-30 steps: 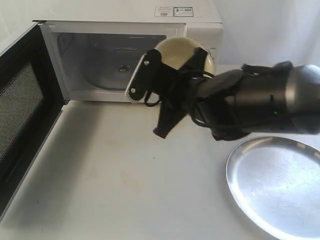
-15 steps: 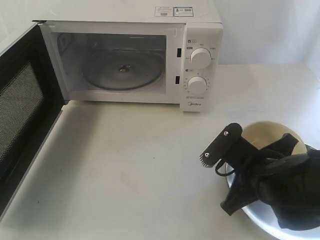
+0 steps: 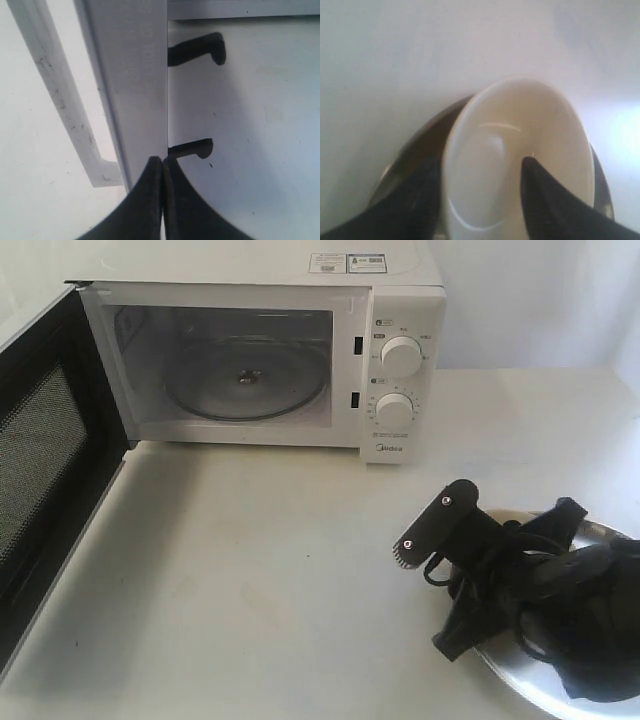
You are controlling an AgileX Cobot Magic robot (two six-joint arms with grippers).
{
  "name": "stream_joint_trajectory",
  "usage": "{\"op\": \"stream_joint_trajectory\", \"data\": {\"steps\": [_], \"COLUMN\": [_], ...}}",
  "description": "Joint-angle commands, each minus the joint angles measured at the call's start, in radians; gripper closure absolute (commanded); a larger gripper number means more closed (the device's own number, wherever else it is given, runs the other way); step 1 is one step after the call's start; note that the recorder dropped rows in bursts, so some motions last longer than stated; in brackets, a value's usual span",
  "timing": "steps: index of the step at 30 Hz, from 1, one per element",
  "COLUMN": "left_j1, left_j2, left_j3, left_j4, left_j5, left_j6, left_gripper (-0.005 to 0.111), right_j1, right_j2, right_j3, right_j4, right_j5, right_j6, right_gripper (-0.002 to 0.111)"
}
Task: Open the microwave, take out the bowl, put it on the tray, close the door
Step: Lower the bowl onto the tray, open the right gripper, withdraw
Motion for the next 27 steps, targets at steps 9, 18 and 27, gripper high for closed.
{"op": "stream_joint_trajectory", "data": {"steps": [9, 18, 27], "left_j1": [-0.005, -0.005, -0.005], "left_j2": [-0.004, -0.004, -0.004], "left_j3": [0.003, 0.003, 0.003], "left_j4": [0.036, 0.029, -0.127], "left_j5": [-0.017, -0.051, -0.27], "left_j6": [0.034, 0.014, -0.119], "left_gripper": [0.107, 0.107, 0.107], "right_j1": [0.002, 0.002, 0.002], "right_j2": [-0.34, -0.809, -1.1], "right_j3": [-0.001, 0.069, 0.268], "right_j4": [-0.916, -1.08, -1.075], "right_j5": [-0.13, 0.131, 0.286], "right_j6": [1.023, 1.137, 1.145], "right_gripper": [0.108, 0.108, 0.108]}}
